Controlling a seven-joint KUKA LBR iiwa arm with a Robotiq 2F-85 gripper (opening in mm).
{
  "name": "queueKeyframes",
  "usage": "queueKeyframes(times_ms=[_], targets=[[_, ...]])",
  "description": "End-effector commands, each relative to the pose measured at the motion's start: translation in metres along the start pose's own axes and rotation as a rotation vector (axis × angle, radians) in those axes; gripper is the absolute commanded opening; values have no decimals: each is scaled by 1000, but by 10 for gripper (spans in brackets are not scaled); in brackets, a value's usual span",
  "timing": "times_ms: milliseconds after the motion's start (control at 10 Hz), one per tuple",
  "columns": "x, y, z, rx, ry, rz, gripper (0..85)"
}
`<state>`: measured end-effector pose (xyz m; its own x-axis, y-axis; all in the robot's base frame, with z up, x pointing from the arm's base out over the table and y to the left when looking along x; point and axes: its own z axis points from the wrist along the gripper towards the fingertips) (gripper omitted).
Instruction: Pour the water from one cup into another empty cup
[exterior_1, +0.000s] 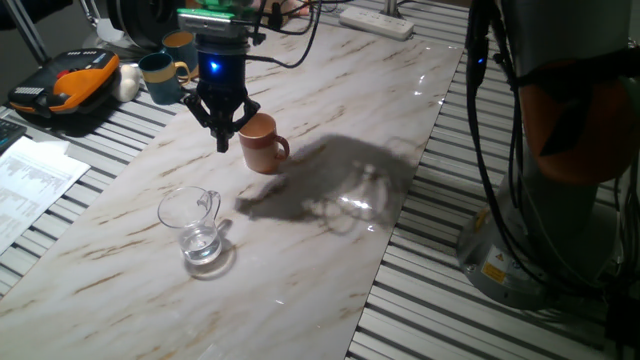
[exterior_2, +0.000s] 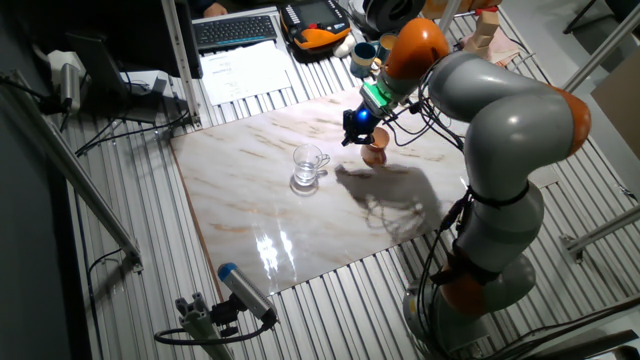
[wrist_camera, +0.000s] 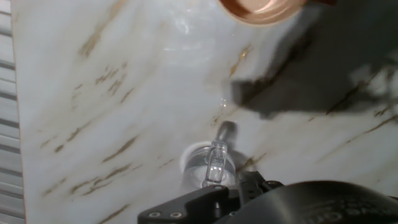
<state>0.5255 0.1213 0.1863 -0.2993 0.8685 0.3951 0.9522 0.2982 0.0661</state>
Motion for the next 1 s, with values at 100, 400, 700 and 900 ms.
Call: queueKeyframes(times_ms=[100,400,700,900], targets=[[-2,0,0,-10,15,10,0],[-2,0,1,-45,72,22,0],[-2,1,1,-39,85,22,0],[-1,1,2,-32,89,21,0]])
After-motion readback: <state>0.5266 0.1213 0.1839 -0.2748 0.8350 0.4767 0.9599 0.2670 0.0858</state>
